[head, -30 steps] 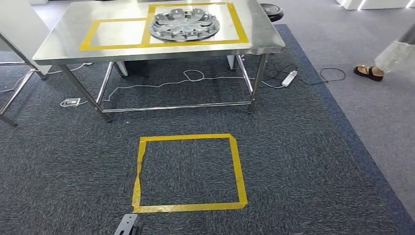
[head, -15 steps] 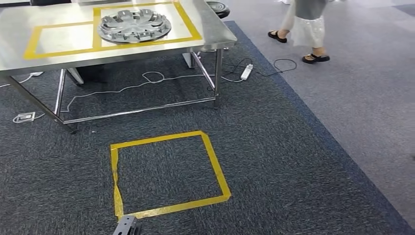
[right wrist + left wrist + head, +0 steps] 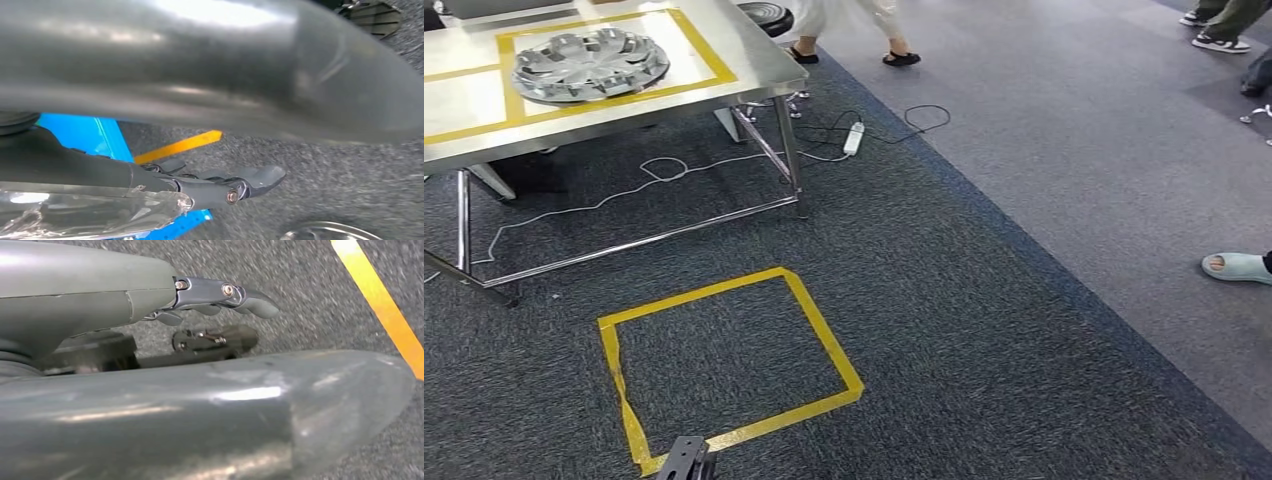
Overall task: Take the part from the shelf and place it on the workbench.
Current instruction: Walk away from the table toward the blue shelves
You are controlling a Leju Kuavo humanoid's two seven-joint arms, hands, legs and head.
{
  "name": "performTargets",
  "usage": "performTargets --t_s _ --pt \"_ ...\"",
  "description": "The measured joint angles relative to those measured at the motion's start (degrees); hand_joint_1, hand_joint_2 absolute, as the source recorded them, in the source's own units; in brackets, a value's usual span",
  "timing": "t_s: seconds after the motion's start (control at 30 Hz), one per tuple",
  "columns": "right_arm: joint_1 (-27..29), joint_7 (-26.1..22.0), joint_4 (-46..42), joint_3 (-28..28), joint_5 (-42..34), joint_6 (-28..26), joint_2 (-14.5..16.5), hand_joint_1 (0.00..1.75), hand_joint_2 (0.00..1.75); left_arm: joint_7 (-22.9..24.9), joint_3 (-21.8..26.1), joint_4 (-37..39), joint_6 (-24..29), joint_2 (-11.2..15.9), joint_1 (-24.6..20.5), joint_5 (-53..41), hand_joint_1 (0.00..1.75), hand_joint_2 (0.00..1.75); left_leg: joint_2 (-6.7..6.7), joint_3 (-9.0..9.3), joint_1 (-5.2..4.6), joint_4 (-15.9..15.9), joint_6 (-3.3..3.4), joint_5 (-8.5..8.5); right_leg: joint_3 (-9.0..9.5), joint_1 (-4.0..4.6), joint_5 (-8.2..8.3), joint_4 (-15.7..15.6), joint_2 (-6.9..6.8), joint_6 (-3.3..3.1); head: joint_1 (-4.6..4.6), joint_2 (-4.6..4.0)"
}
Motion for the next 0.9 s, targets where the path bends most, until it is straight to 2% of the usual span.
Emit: performTargets --t_s 0.03,0.1,0.13,0.17,0.2,0.23,0.27,0.3,0.33,0.37,0.4,0.47,0.5,0.53,0.6,0.63,0.67,0.7,0.73,0.77,0.83,0.87,0.9 --pt "0.01 -0.5 0.0 -0.07 -0.23 -0.16 0.02 0.0 0.0 -0.17 0.04 0.0 -0.17 -0.02 -0.05 0.18 0.0 0.0 -1.31 -0.59 0.09 1.47 -0.3 -1.17 -0.08 -0.14 0.18 -0.11 0.68 -0.35 -0.06 0.0" --pt "-0.19 -1.31 0.0 -0.17 -0.4 -0.51 0.1 0.0 0.0 -0.49 0.15 0.0 -0.21 0.0 -0.04 0.37 0.0 0.0 -4.56 -3.66 0.19 8.16 -0.57 -5.03 -0.36 -0.29 0.43 -0.23 2.11 -0.83 -0.26 0.0" --pt "-0.28 -1.54 0.0 -0.18 -0.32 -0.62 0.18 0.0 0.0 -0.68 0.23 0.0 -0.1 0.03 0.03 0.41 0.0 0.0 -5.35 -5.71 0.18 12.32 -0.54 -6.86 -0.51 -0.3 0.52 -0.22 2.92 -0.98 -0.32 0.0" --pt "-0.29 -1.66 0.0 -0.18 -0.14 -0.72 0.25 0.0 0.0 -0.93 0.33 0.0 0.04 0.07 0.1 0.51 0.0 0.0 -5.68 -7.35 0.18 15.47 -0.49 -7.78 -0.6 -0.29 0.57 -0.22 3.76 -1.04 -0.36 0.0" --pt "-0.23 -1.71 0.0 -0.18 0.11 -0.82 0.32 0.0 0.0 -1.22 0.44 0.0 0.17 0.09 0.15 0.67 0.0 0.0 -5.82 -8.15 0.18 16.68 -0.42 -7.48 -0.63 -0.3 0.63 -0.21 4.61 -1.03 -0.37 0.0" --pt "-0.18 -1.66 0.0 -0.18 0.41 -0.93 0.42 0.0 0.0 -1.49 0.54 0.0 0.28 0.12 0.18 0.9 0.0 0.0 -5.95 -7.86 0.21 15.56 -0.33 -5.96 -0.63 -0.35 0.7 -0.2 5.5 -0.93 -0.37 0.0" --pt "-0.19 -1.42 0.0 -0.17 0.75 -1.03 0.55 0.0 0.0 -1.67 0.61 0.0 0.32 0.13 0.17 1.13 0.0 0.0 -6.37 -6.55 0.28 12.43 -0.27 -3.66 -0.61 -0.44 0.79 -0.18 6.4 -0.78 -0.37 0.0" --pt "-0.27 -1.05 0.0 -0.16 1.08 -1.1 0.71 0.0 0.0 -1.63 0.67 0.0 0.24 0.13 0.15 1.28 0.0 0.0 -7.62 -4.82 0.46 8.44 -0.27 -1.35 -0.66 -0.5 0.9 -0.14 7.25 -0.56 -0.39 0.0" --pt "-0.46 -0.55 0.0 -0.15 1.39 -1.15 0.89 0.0 0.0 -1.36 0.73 0.0 0.04 0.1 0.11 1.37 0.0 0.0 -9.05 -3.2 0.72 4.54 -0.26 0.26 -0.85 -0.48 0.97 0.09 8.06 -0.29 -0.44 0.0" --pt "-0.66 -0.09 0.0 -0.13 1.66 -1.17 1.05 0.0 0.0 -0.94 0.8 0.0 -0.23 0.07 0.06 1.37 0.0 0.0 -10.27 -2.16 0.89 1.95 -0.23 1.08 -1.13 -0.47 1.07 0.22 8.77 0.02 -0.48 0.0" --pt "-0.79 0.29 0.0 -0.11 1.85 -1.18 1.17 0.0 0.0 -0.48 0.87 0.0 -0.5 0.02 0.02 1.34 0.0 0.0 -11.07 -1.72 0.95 0.69 -0.09 1.23 -1.42 -0.47 1.2 0.26 9.38 0.38 -0.57 0.0" --pt "-0.79 0.81 0.01 -0.11 2.0 -1.21 1.32 0.0 0.0 0.31 0.98 0.0 -0.61 -0.11 -0.05 1.09 0.0 0.0 -10.22 -1.67 0.9 0.37 0.54 1.28 -2.0 -0.64 1.53 0.0 10.44 1.1 -0.66 0.0" --pt "-0.7 0.95 0.02 -0.11 1.91 -1.26 1.36 0.0 0.0 0.65 1.0 0.0 -0.36 -0.17 -0.07 0.83 0.0 0.0 -9.59 -1.62 0.93 0.29 0.91 1.42 -2.26 -0.6 1.35 0.25 9.88 1.4 -0.54 0.0" --pt "-0.68 0.99 0.03 -0.12 1.75 -1.3 1.4 0.0 0.0 1.04 1.03 0.0 -0.01 -0.22 -0.08 0.51 0.0 0.0 -8.85 -1.58 1.0 0.19 1.29 1.54 -2.9 -0.5 0.55 1.4 8.6 1.65 -0.24 0.0" --pt "-0.88 0.79 0.03 -0.13 1.4 -1.36 1.47 0.0 0.0 1.74 1.05 0.0 0.74 -0.28 0.03 -0.08 0.0 0.0 -7.2 -1.54 0.89 0.1 1.78 1.58 -5.64 -0.3 -3.03 7.53 4.76 2.05 0.31 0.0" --pt "-0.99 0.66 0.03 -0.13 1.32 -1.34 1.49 0.0 0.0 2.06 1.05 0.0 0.98 -0.29 0.15 -0.26 0.0 0.0 -6.24 -1.53 0.76 0.11 1.93 1.52 -7.58 -0.35 -5.08 11.75 3.53 2.21 0.41 0.0" --pt "-1.01 0.57 0.03 -0.13 1.28 -1.3 1.51 0.0 0.0 2.3 1.07 0.0 1.16 -0.28 0.24 -0.42 0.0 0.0 -5.3 -1.5 0.66 0.12 1.98 1.46 -9.13 -0.41 -6.45 15.2 2.87 2.32 0.39 0.0" --pt "-0.91 0.52 0.04 -0.14 1.27 -1.24 1.52 0.0 0.0 2.46 1.08 0.0 1.26 -0.26 0.29 -0.55 0.0 0.0 -4.44 -1.43 0.61 0.13 1.99 1.37 -9.73 -0.46 -6.73 16.79 2.56 2.36 0.4 0.0" --pt "-0.77 0.51 0.04 -0.14 1.27 -1.19 1.54 0.0 0.0 2.58 1.09 0.0 1.32 -0.25 0.27 -0.67 0.0 0.0 -3.67 -1.31 0.6 0.14 1.94 1.26 -9.13 -0.49 -5.9 16.04 2.35 2.35 0.41 0.0" --pt "-0.66 0.51 0.04 -0.15 1.27 -1.15 1.54 0.0 0.0 2.61 1.09 0.0 1.32 -0.26 0.25 -0.78 0.0 0.0 -2.97 -1.1 0.6 0.14 1.83 1.1 -7.33 -0.5 -4.22 12.98 1.95 2.29 0.42 0.0" --pt "-0.7 0.5 0.04 -0.15 1.28 -1.13 1.6 0.0 0.0 2.62 1.09 0.0 1.32 -0.3 0.21 -0.86 0.0 0.0 -1.73 -0.55 0.38 0.16 1.33 0.64 -2.64 -0.33 -1.1 4.84 -0.54 1.95 0.39 0.0" --pt "-0.82 0.48 0.04 -0.15 1.29 -1.13 1.65 0.0 0.0 2.62 1.09 0.0 1.32 -0.3 0.18 -0.87 0.0 0.0 -1.22 -0.31 0.2 0.17 1.04 0.45 -1.14 -0.2 -0.33 2.16 -1.49 1.66 0.32 0.0" --pt "-0.91 0.46 0.04 -0.14 1.29 -1.13 1.7 0.0 0.0 2.63 1.1 0.0 1.32 -0.29 0.14 -0.87 0.0 0.0 -0.76 -0.15 0.03 0.14 0.75 0.33 -0.49 -0.05 -0.12 0.9 -2.07 1.36 0.27 0.0"
